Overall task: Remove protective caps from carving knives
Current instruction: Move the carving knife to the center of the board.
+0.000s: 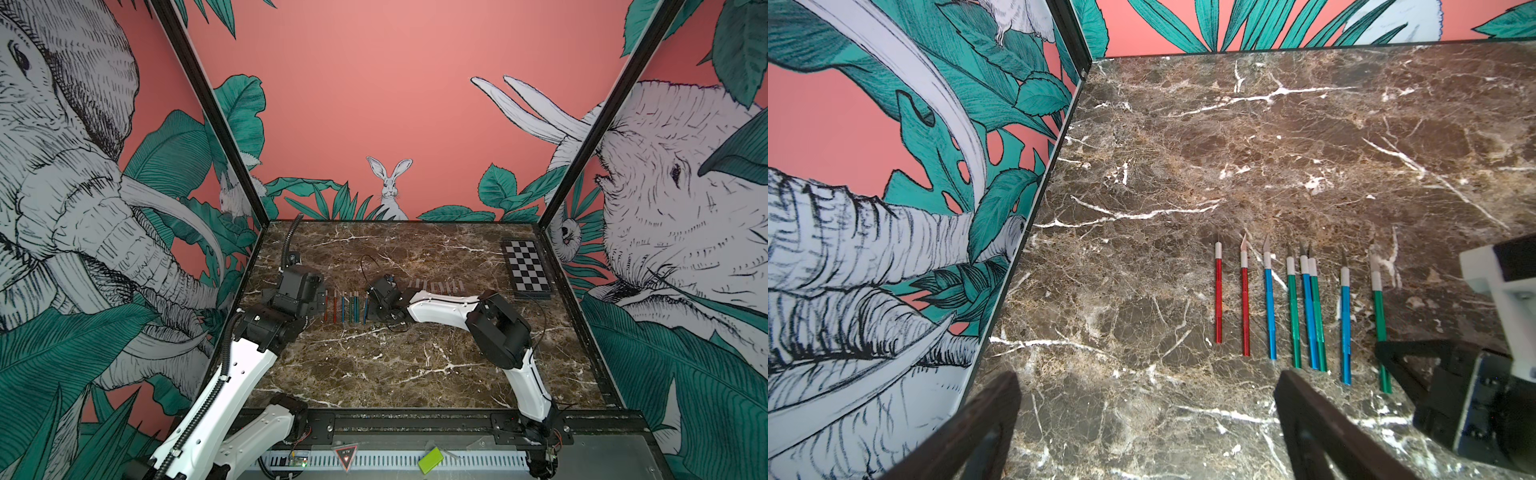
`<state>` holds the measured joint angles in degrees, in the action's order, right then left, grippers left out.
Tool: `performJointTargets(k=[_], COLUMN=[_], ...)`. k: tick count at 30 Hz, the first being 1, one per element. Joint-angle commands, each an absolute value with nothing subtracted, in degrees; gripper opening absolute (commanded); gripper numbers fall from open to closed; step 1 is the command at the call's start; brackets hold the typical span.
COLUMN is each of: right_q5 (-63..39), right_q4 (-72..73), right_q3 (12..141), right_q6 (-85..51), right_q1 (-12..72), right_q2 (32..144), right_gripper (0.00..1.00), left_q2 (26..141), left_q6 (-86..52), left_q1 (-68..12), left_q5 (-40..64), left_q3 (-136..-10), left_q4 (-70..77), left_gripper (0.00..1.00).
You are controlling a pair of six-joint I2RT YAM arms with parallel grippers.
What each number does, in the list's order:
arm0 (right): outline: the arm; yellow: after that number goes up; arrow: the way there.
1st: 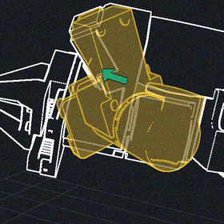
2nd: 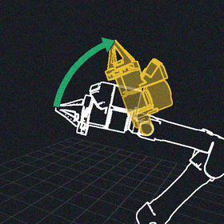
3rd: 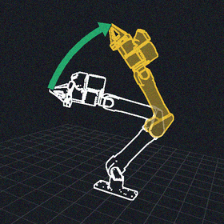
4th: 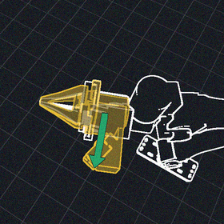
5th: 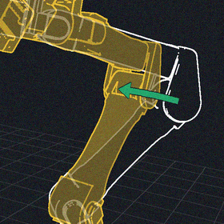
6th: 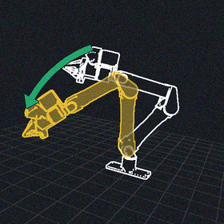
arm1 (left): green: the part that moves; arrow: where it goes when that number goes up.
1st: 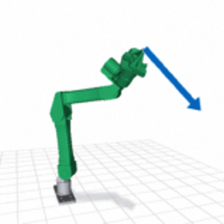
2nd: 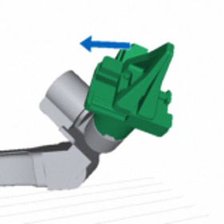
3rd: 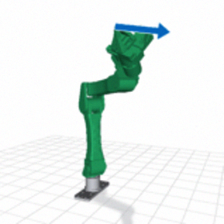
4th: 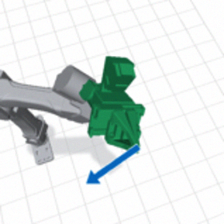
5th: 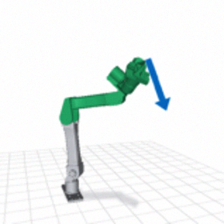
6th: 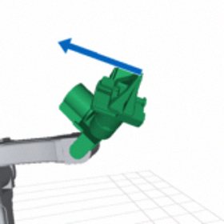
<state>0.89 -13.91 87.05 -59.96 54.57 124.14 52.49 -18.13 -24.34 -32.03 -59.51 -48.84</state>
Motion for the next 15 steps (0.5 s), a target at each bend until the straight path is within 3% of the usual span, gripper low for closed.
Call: performJointTargets(k=[1,15], right_q5=[0.05,0.26], right_q4=[-16.43,-18.39], right_q3=[86.32,87.09], right_q6=[-60.64,-57.99], right_q1=[55.14,55.25], right_q2=[126.59,126.26], right_gripper=[0.0,0.0], left_q2=[52.12,52.24], left_q6=[-17.93,-17.83], left_q1=[-24.35,-24.34], left_q5=[-32.61,-32.72], left_q3=[-58.67,-58.64], left_q4=[-48.43,-48.43], left_gripper=[0.97,0.97])
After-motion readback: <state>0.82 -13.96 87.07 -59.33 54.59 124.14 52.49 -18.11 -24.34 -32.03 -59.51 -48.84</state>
